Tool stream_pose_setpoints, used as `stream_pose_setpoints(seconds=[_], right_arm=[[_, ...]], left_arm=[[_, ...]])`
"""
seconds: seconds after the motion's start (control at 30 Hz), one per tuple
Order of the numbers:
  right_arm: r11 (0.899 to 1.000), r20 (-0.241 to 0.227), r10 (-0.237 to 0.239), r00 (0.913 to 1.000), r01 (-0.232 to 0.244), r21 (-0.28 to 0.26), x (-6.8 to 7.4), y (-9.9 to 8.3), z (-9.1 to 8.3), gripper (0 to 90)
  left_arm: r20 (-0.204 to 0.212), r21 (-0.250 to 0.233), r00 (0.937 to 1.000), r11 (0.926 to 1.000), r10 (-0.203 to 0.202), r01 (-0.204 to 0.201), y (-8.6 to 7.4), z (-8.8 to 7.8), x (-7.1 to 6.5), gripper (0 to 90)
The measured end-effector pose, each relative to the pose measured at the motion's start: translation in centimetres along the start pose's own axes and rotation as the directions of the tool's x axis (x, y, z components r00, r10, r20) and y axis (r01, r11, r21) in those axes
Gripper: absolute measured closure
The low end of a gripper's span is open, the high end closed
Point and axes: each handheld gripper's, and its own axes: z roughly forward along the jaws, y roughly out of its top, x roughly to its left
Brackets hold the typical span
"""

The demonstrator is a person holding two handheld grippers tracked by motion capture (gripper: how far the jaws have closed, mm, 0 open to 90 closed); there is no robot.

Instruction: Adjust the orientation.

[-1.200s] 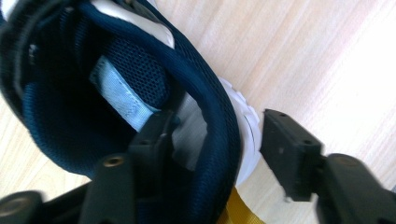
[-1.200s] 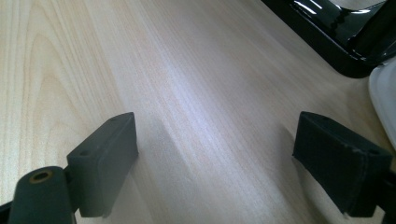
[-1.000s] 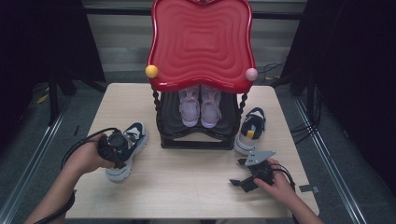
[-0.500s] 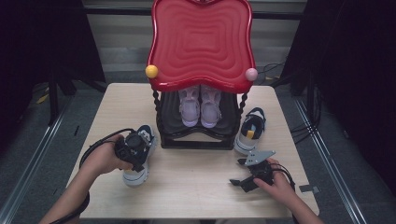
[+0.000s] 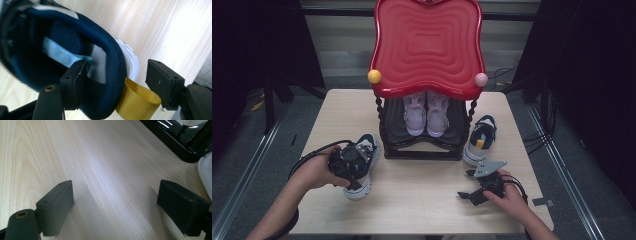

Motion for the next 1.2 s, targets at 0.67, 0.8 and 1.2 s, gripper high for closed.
stream_pose_setpoints(seconds=[0.67, 0.8, 1.2], right_arm=[[1.000, -0.002, 0.002, 1.0000, -0.002, 0.001, 0.0, 0.1, 0.0, 12.8], [1.000, -0.001, 0.002, 1.0000, -0.002, 0.002, 0.0, 0.1, 0.0, 12.8], [1.000, -0.001, 0.002, 1.0000, -0.002, 0.002, 0.0, 0.1, 0.0, 12.8]], left_arm=[[0.042, -0.020, 0.9963, 0.9969, -0.075, 0.076, 2.3, -0.2, 0.1, 67.8], [0.031, 0.015, 0.9977, 0.9981, -0.060, 0.059, 2.8, -0.2, 0.2, 66.4], [0.012, 0.040, 0.9955, 0.9948, -0.094, 0.094, 2.4, -0.5, 0.0, 36.0]])
